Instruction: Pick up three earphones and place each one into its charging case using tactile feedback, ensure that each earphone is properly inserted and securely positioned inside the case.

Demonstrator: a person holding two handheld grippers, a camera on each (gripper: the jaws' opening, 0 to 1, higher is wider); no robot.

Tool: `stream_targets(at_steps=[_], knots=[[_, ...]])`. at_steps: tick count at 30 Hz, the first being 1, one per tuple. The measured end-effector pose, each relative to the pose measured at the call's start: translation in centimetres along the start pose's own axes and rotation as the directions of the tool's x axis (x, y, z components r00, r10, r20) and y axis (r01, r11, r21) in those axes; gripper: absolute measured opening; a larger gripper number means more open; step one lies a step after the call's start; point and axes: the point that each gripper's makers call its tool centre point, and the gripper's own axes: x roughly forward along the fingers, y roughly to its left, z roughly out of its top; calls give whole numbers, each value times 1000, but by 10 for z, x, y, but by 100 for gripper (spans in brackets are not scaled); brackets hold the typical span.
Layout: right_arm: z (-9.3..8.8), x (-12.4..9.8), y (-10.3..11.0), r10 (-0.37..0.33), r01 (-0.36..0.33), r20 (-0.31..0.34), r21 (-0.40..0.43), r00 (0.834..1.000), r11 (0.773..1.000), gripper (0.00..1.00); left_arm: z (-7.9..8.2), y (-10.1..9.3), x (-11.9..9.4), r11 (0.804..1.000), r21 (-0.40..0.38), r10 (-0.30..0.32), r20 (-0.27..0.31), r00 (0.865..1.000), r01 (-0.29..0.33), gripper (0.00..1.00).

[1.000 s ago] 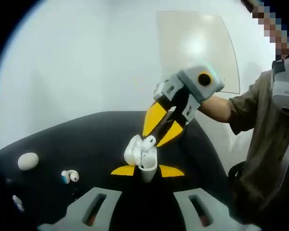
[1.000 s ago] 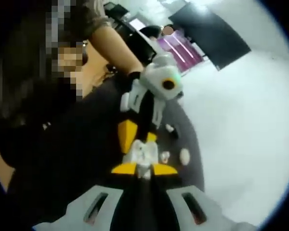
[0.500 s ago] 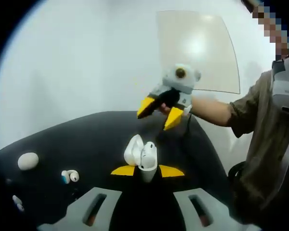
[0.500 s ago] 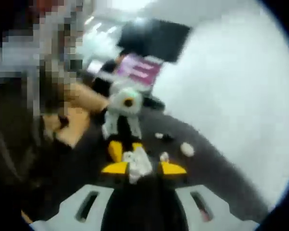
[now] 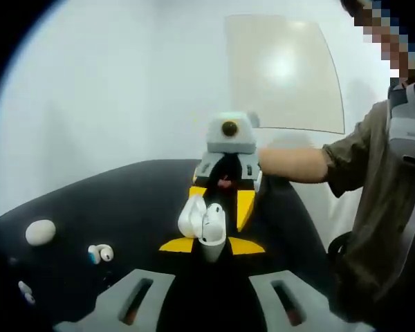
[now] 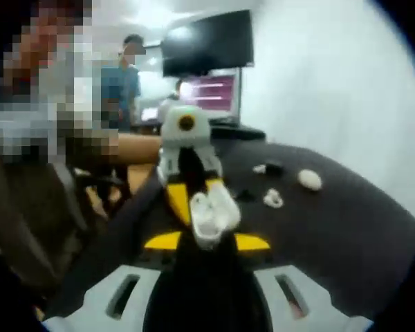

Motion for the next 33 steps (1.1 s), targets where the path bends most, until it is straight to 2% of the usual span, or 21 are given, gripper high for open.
stream_targets(at_steps=[2, 4, 10, 13, 17, 19, 33], knots=[[-4, 3, 0, 16, -16, -4, 22, 1000, 1000, 26, 0, 0, 0, 1000, 0, 0, 0, 1000, 0, 14], [-7, 3, 2, 21, -21, -16, 12, 1000, 1000, 18, 0, 0, 0, 1000, 2, 1, -1, 1000, -1, 14], [-7, 2, 2, 18, -18, 11, -6, 1000, 1000, 17, -1, 0, 0, 1000, 9, 2, -6, 1000, -2, 14], [-7, 1, 2, 21, -21, 13, 16, 1000, 1000, 17, -1, 1, 0, 1000, 13, 10, -10, 1000, -10, 15], [-7, 0, 2, 22, -22, 15, 45, 1000, 999, 17, 2, 3, -2, 999, 29, 29, 5, 1000, -29, 24], [-7, 0, 3, 20, -21, 16, 49, 1000, 999, 17, 5, 3, -3, 999, 32, 31, 19, 999, -32, 26], [-5, 4, 1, 17, -18, 12, 106, 1000, 994, 17, 7, 7, -6, 992, 109, 63, 23, 998, -66, 21]])
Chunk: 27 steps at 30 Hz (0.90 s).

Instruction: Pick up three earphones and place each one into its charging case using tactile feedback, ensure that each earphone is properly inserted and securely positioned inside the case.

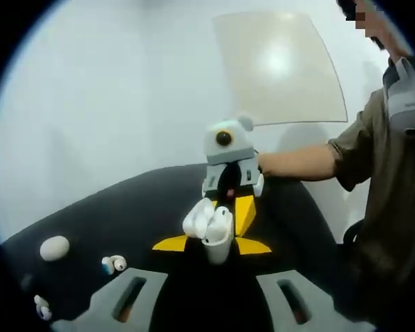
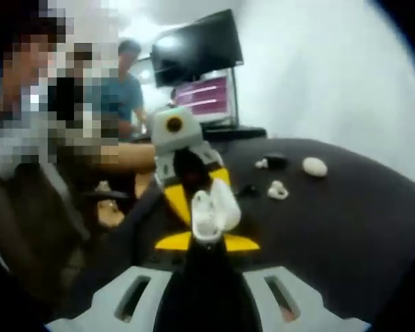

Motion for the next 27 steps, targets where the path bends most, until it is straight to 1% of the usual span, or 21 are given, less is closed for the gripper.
stream_targets(at_steps=[2, 10, 17, 19, 20, 21, 23, 26, 27], knots=[[0, 0, -1, 2, -2, 0, 4, 1000, 1000, 17, 0, 0, 0, 1000, 15, 3, 1, 1000, -3, 21], [-1, 2, -4, 16, -16, -2, 67, 1000, 998, 17, 2, 2, 0, 998, 62, 23, 11, 1000, -24, 21], [-2, 1, -3, 18, -18, -1, 68, 1000, 998, 17, 3, 2, 2, 996, 89, 24, 23, 999, -26, 21], [-3, 0, -4, 19, -19, -3, 75, 1000, 997, 17, 4, 1, 2, 994, 108, 23, 25, 999, -26, 20], [-3, 0, -6, 7, -7, -6, 83, 1000, 996, 17, 4, 0, 3, 992, 121, 18, 26, 999, -21, 17], [-2, 0, -5, 18, -18, 3, 72, 1000, 997, 17, 6, 0, 3, 991, 129, 24, 36, 999, -29, 16], [-3, -1, -6, 13, -12, -4, 84, 1000, 996, 17, 6, -2, 4, 990, 142, 17, 37, 999, -22, 16], [-3, -1, -5, 15, -15, -4, 90, 1000, 996, 17, 6, -4, 4, 988, 150, 21, 38, 999, -26, 17], [-3, -2, -4, 16, -16, -3, 90, 1000, 996, 17, 4, -3, 4, 991, 127, 32, 31, 999, -36, 18]])
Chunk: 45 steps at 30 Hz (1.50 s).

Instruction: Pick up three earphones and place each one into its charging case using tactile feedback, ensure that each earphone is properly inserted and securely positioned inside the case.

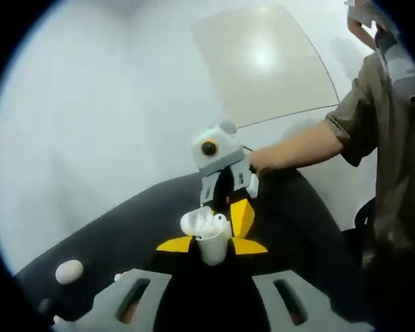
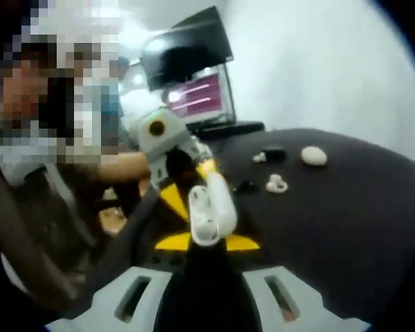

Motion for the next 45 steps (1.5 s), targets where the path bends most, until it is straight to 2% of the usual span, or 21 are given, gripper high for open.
stream_targets(at_steps=[2, 3, 4, 8, 12, 15, 18, 22, 24, 25, 27, 30, 31, 34, 45], knots=[[0, -1, 2, 6, -6, -1, 6, 1000, 1000, 16, -1, 1, 0, 1000, -2, 12, -5, 1000, -12, 23], [-1, -1, 6, 25, -25, -5, 4, 1000, 1000, 16, -1, 2, 0, 1000, -7, 14, -1, 1000, -14, 30], [-1, -1, 7, 28, -28, -6, 3, 1000, 1000, 16, 2, 0, 0, 999, -38, -2, 20, 1000, 3, 33], [-2, -3, 10, 43, -43, -12, 12, 999, 999, 16, 13, 2, -6, 995, -100, -17, 91, 996, 26, 32], [-3, -3, 18, 70, -70, -22, 14, 997, 997, 16, 11, 2, -5, 991, -128, -34, 82, 996, 45, 31], [-3, -3, 18, 72, -72, -22, -1, 997, 997, 16, 9, -1, -4, 990, -125, -53, 71, 996, 61, 27], [-3, -3, 16, 75, -74, -24, 18, 997, 997, 16, 10, -1, -5, 993, -104, -52, 73, 996, 59, 25], [-3, -2, 15, 79, -77, -28, 53, 997, 996, 16, 12, 0, -5, 1000, -7, -24, 74, 997, 25, 24], [-3, -2, 14, 79, -78, -27, 57, 996, 995, 16, 13, -1, -6, 1000, 17, -18, 78, 997, 17, 22], [-3, -2, 13, 79, -77, -27, 65, 997, 995, 16, 15, 0, -6, 1000, 20, -14, 84, 996, 13, 20], [-3, -2, 11, 78, -76, -26, 76, 997, 994, 16, 22, 6, -10, 1000, 7, 13, 127, 992, -14, 10], [-4, -1, 11, 74, -72, -22, 74, 997, 995, 16, 21, 2, -10, 1000, -9, -9, 118, 993, 10, 9], [-4, -1, 10, 72, -70, -21, 75, 997, 995, 16, 18, -4, -10, 998, -31, -44, 104, 994, 48, 8], [-1, -2, 11, 69, -68, -14, 71, 998, 995, 16, 20, -2, -10, 1000, -13, -23, 108, 994, 25, 10], [-1, -5, 16, 69, -68, -12, 51, 998, 996, 16, 19, -5, -10, 999, -37, -23, 107, 994, 27, 19]])
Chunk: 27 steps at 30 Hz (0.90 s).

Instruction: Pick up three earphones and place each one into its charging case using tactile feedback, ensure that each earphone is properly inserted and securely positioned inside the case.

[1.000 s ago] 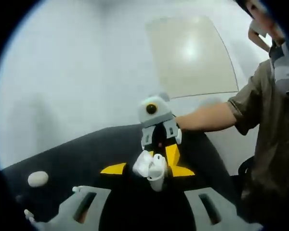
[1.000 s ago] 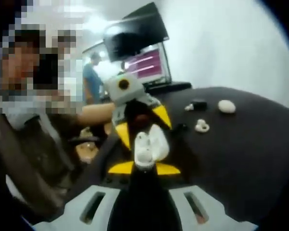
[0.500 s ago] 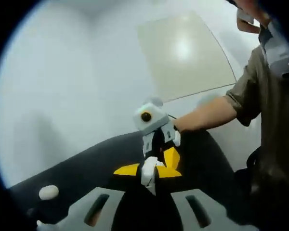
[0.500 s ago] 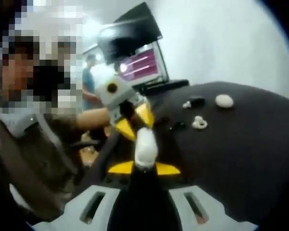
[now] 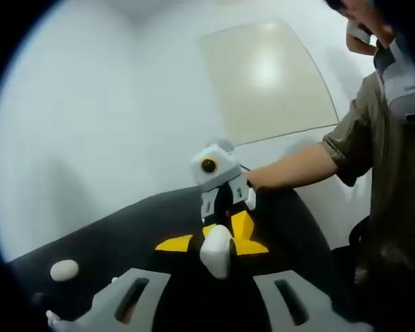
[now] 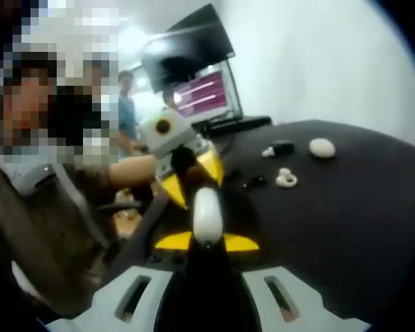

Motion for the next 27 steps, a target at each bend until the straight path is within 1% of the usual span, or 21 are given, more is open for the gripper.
stream_targets(at_steps=[5, 14, 20, 27], knots=[[0, -1, 1, -4, 4, 0, -7, 1000, 1000, 16, -5, -1, 2, 1000, 6, -1, -23, 1000, 1, 22], [-1, 0, 0, -6, 6, 1, -20, 1000, 1000, 16, -5, 1, 2, 1000, -10, 1, -24, 1000, -1, 22], [-1, 1, -1, -6, 6, 0, -19, 1000, 1000, 16, -9, 0, 4, 1000, 1, -2, -45, 999, 2, 24], [-1, 1, -3, -6, 6, 1, -27, 1000, 1000, 16, -7, 3, 3, 1000, -15, 6, -34, 999, -6, 24]])
